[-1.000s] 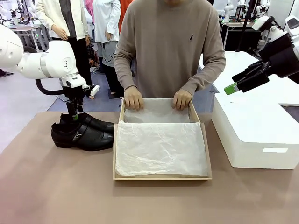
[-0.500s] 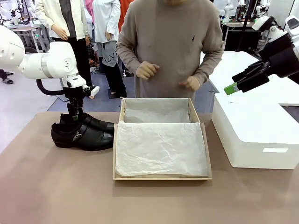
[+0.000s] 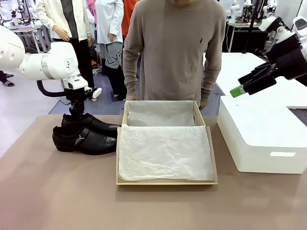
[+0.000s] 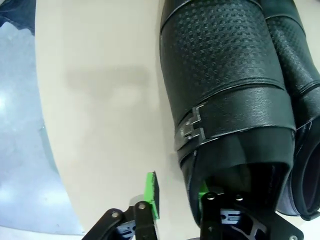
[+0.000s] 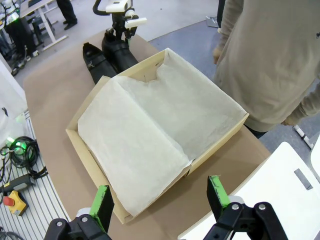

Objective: Pack the shoes into the box.
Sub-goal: Place one shoe of the Shoes into the Shoes Box.

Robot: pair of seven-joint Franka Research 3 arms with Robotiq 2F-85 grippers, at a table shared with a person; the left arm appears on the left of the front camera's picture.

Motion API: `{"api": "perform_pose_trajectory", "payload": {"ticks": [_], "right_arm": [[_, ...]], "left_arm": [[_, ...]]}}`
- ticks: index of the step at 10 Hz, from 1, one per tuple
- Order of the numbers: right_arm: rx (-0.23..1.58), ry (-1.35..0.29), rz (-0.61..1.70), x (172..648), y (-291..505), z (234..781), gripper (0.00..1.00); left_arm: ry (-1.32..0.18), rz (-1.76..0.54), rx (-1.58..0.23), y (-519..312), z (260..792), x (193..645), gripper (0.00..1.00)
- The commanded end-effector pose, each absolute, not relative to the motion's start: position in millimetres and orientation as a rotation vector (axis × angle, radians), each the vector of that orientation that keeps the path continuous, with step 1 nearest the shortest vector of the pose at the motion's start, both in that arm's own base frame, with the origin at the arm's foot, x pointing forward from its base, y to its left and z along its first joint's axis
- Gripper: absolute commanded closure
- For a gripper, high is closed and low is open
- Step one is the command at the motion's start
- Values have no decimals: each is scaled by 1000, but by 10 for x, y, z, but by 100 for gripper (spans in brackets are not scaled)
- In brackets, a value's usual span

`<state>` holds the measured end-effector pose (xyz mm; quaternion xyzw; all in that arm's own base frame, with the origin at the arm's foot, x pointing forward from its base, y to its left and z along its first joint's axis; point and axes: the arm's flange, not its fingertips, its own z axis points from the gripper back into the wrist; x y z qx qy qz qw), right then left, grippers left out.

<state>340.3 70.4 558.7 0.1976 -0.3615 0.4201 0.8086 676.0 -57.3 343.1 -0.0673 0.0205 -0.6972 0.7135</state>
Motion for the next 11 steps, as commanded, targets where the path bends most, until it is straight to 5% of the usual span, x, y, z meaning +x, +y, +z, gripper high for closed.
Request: {"api": "perform_pose_trajectory", "payload": {"ticks": [1, 11], "right_arm": [[425, -776, 896, 3414, 697, 5583, 0], [425, -776, 896, 3414, 697, 5583, 0]], "left_arm": [[48, -1562, -157, -547, 3444, 6797, 100], [94, -1601, -82, -615, 3696, 6511, 100]]}}
